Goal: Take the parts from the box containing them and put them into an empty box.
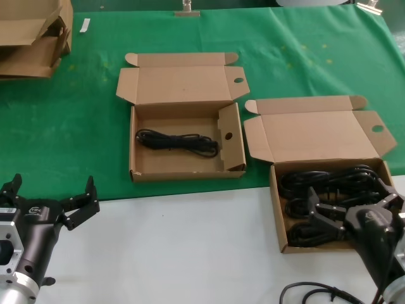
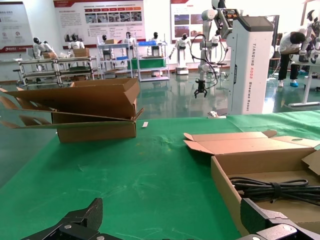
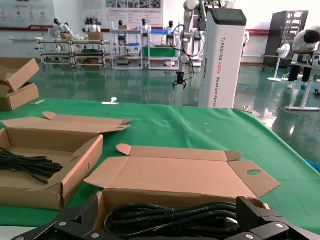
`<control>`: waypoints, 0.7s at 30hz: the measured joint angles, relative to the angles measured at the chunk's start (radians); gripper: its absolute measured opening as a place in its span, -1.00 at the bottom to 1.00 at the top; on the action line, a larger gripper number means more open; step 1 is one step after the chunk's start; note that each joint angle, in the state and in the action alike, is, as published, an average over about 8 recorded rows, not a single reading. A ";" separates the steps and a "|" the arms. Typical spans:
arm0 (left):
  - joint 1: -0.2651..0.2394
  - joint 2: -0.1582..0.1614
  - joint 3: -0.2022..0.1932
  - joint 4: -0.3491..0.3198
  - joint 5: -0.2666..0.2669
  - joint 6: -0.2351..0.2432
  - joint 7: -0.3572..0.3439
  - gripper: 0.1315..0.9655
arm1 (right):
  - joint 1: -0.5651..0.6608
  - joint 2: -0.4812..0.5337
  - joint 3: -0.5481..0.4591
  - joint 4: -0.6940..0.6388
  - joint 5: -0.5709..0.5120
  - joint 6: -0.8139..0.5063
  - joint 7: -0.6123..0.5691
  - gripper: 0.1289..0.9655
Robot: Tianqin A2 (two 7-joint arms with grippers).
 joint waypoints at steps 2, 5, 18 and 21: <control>0.000 0.000 0.000 0.000 0.000 0.000 0.000 1.00 | 0.000 0.000 0.000 0.000 0.000 0.000 0.000 1.00; 0.000 0.000 0.000 0.000 0.000 0.000 0.000 1.00 | 0.000 0.000 0.000 0.000 0.000 0.000 0.000 1.00; 0.000 0.000 0.000 0.000 0.000 0.000 0.000 1.00 | 0.000 0.000 0.000 0.000 0.000 0.000 0.000 1.00; 0.000 0.000 0.000 0.000 0.000 0.000 0.000 1.00 | 0.000 0.000 0.000 0.000 0.000 0.000 0.000 1.00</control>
